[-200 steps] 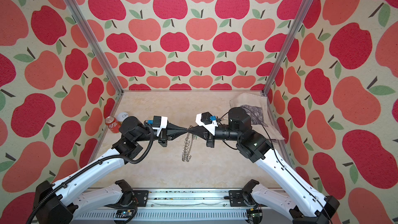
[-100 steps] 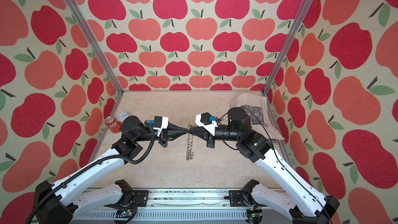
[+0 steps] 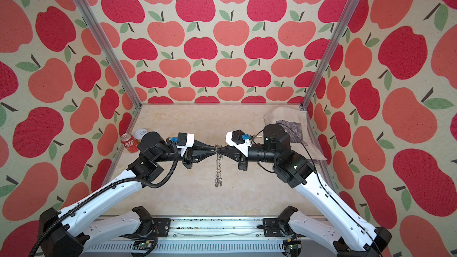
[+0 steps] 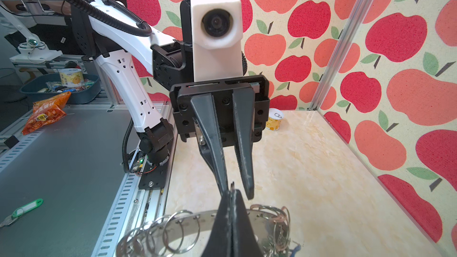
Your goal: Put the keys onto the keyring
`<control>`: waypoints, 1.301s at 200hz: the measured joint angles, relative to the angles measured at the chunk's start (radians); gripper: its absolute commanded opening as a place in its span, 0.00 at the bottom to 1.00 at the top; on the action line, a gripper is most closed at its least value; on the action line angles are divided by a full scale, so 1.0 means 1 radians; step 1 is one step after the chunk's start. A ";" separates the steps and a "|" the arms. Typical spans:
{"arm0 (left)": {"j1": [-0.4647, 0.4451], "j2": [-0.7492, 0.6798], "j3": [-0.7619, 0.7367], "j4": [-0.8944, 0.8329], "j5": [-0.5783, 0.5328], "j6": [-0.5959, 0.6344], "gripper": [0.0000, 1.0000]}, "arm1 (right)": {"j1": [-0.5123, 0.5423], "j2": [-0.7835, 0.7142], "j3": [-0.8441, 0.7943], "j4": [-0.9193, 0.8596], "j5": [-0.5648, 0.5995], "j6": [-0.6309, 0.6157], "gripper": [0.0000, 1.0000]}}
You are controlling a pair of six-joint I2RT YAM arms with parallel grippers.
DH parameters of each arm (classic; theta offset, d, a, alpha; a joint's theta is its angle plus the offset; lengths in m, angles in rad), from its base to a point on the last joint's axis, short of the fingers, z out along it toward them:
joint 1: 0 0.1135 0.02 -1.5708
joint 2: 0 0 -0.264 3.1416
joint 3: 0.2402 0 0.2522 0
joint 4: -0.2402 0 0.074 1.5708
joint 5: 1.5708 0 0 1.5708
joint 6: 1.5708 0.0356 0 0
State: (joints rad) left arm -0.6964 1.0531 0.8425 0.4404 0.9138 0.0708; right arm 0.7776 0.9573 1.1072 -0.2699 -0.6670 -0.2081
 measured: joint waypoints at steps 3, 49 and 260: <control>0.000 0.000 0.000 0.000 0.000 0.000 0.19 | 0.000 0.000 0.000 0.000 0.000 0.000 0.00; 0.000 0.000 0.002 -0.003 0.000 0.000 0.18 | 0.000 0.000 0.000 0.006 0.000 0.000 0.00; -0.006 0.002 0.013 -0.007 0.006 0.003 0.00 | 0.001 0.000 0.000 0.014 0.000 0.000 0.16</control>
State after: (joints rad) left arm -0.7029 1.0546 0.8558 0.4332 0.9199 0.0738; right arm 0.7788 0.9577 1.1072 -0.2562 -0.6670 -0.2077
